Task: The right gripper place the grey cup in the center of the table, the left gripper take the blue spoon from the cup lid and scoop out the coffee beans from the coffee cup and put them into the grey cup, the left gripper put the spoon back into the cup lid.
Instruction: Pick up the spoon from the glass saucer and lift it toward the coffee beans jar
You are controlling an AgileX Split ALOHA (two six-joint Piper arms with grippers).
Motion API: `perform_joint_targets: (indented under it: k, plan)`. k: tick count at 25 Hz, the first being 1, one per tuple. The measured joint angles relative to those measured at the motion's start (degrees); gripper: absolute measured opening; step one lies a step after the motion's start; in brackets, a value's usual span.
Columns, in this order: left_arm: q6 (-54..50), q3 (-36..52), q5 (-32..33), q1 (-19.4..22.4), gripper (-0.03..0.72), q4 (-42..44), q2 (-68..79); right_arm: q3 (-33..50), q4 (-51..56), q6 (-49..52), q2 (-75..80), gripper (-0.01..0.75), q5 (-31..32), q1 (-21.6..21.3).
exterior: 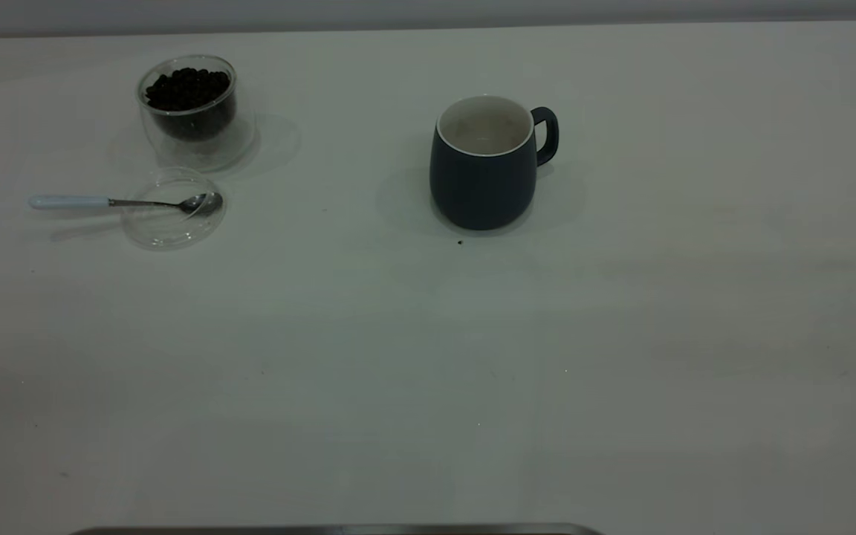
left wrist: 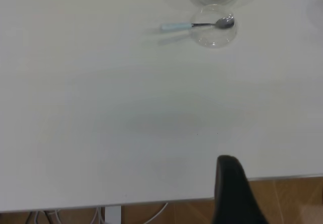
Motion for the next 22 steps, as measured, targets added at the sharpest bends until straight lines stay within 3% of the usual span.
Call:
perform_joint_targets:
  k: [22]
  plan:
    - [0.0,0.0,0.0,0.0,0.482,0.0,0.0,0.0,0.6,-1.4,0.0,0.363,0.0,-0.1]
